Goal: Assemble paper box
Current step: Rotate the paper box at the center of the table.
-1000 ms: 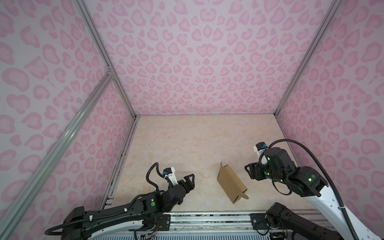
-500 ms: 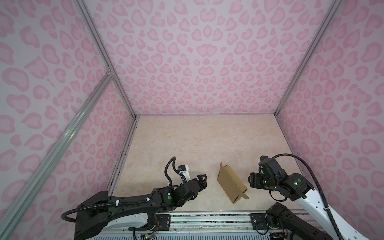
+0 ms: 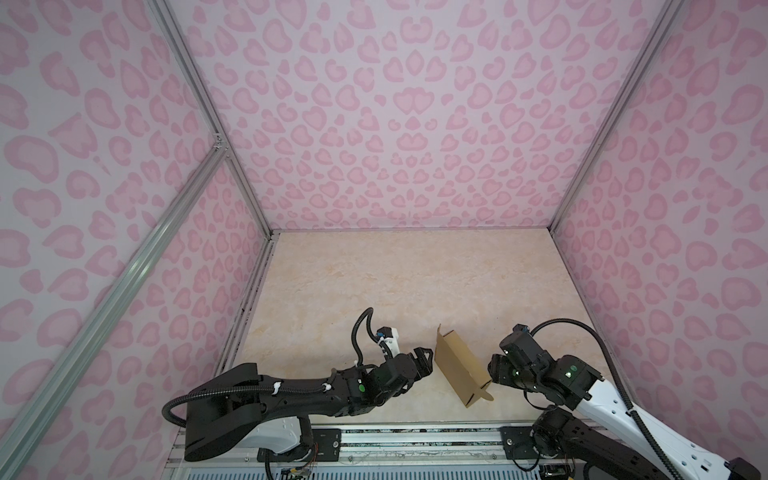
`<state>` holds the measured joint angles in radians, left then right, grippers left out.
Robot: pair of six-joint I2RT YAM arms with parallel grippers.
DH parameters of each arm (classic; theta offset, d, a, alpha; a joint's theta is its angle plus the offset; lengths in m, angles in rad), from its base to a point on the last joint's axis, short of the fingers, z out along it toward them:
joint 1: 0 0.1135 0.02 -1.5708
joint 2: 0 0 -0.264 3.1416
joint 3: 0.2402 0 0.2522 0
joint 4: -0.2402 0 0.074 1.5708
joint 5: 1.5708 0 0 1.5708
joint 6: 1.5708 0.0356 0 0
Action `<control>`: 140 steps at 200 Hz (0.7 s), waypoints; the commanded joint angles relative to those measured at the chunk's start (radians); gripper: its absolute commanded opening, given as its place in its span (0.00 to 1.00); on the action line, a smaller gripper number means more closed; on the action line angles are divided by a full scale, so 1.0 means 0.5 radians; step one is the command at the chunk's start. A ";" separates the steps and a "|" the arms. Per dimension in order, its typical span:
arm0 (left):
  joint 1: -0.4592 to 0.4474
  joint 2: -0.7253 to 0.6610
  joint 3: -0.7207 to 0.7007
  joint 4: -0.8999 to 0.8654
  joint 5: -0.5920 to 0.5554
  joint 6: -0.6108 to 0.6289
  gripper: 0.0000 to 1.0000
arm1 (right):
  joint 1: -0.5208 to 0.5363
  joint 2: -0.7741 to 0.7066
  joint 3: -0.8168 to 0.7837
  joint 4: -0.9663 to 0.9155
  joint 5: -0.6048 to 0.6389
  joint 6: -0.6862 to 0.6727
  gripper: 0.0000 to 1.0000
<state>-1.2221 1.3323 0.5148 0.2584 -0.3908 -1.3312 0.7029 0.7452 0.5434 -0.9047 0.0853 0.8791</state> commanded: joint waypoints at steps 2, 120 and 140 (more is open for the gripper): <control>-0.001 0.065 0.048 0.111 0.046 0.015 0.92 | 0.035 -0.028 -0.073 0.081 0.068 0.151 0.75; -0.001 0.224 0.231 0.093 0.144 0.088 0.93 | 0.229 -0.077 -0.178 0.209 0.007 0.398 0.75; 0.002 0.240 0.258 0.094 0.170 0.109 0.93 | 0.303 -0.058 -0.209 0.279 -0.004 0.480 0.75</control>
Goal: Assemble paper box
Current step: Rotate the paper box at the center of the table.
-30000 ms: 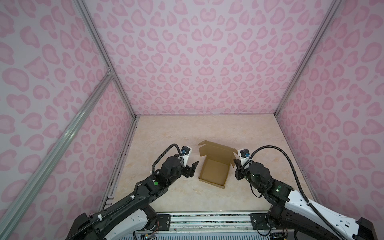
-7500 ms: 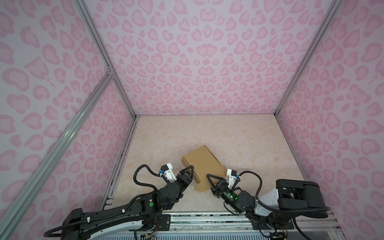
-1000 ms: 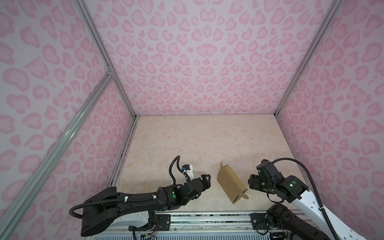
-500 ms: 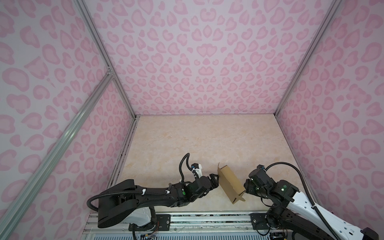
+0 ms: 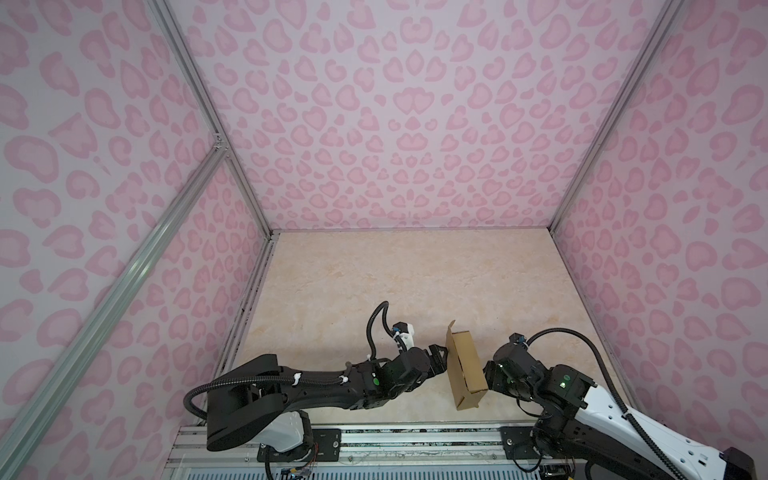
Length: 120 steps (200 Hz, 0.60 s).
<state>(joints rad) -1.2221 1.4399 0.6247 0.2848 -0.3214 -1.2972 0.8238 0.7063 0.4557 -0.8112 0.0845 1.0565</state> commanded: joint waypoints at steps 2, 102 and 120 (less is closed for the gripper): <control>0.002 0.028 0.042 0.039 0.034 0.044 0.92 | 0.070 0.022 -0.034 0.098 -0.001 0.132 0.75; 0.092 0.068 0.125 0.056 0.218 0.201 0.92 | 0.322 0.248 0.054 0.395 0.061 0.327 0.75; 0.126 0.093 0.146 0.058 0.277 0.240 0.92 | 0.366 0.310 0.092 0.436 0.070 0.352 0.75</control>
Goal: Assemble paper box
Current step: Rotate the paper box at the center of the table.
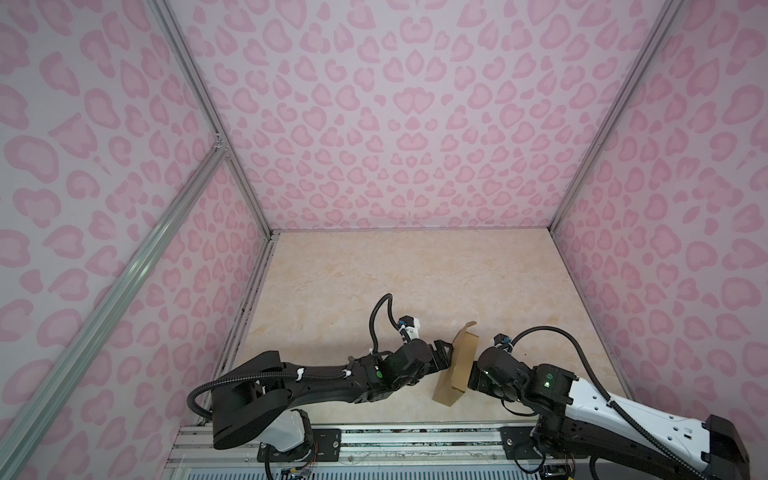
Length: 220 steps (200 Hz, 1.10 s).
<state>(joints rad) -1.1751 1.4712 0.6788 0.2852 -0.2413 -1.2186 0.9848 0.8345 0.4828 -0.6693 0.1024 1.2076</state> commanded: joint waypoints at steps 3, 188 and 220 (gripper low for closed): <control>0.038 0.034 0.038 0.060 0.124 0.086 0.92 | 0.055 0.063 0.047 0.156 0.041 0.054 0.75; 0.523 0.194 0.201 0.129 0.733 0.566 0.93 | 0.506 0.340 0.267 0.293 0.297 0.325 0.76; 0.620 0.260 0.258 0.105 0.846 0.612 0.93 | 0.505 0.350 0.292 0.293 0.322 0.310 0.76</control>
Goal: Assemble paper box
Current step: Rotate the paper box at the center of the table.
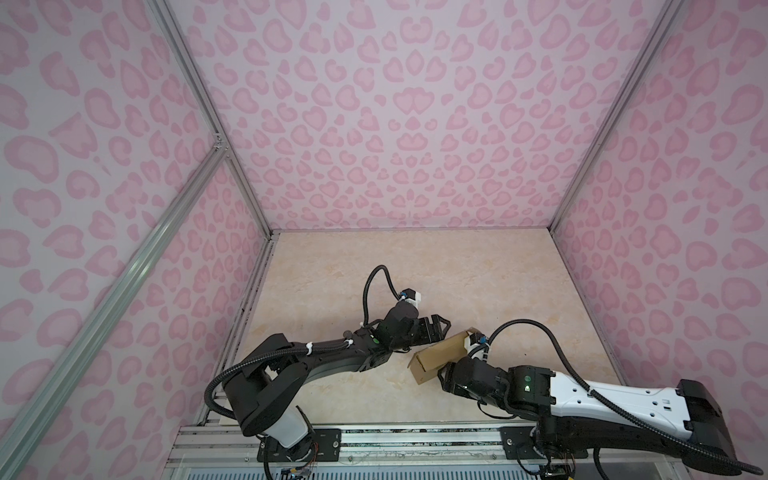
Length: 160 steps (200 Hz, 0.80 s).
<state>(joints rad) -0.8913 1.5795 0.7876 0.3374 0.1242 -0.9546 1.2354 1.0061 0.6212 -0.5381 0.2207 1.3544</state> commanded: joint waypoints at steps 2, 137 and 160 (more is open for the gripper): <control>0.057 0.045 0.043 0.000 0.116 0.088 0.92 | 0.005 0.007 0.020 0.029 0.089 0.016 0.76; 0.343 -0.102 0.227 -0.373 0.109 0.373 0.92 | -0.001 -0.086 0.218 -0.376 0.242 -0.260 0.79; 0.379 -0.184 0.214 -0.454 0.061 0.429 0.92 | -0.013 -0.135 0.262 -0.500 0.276 -0.333 0.80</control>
<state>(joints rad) -0.7132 1.5284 0.8883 0.1719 0.1871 -0.7937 1.2343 0.9573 0.7357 -0.6880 0.3107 1.2446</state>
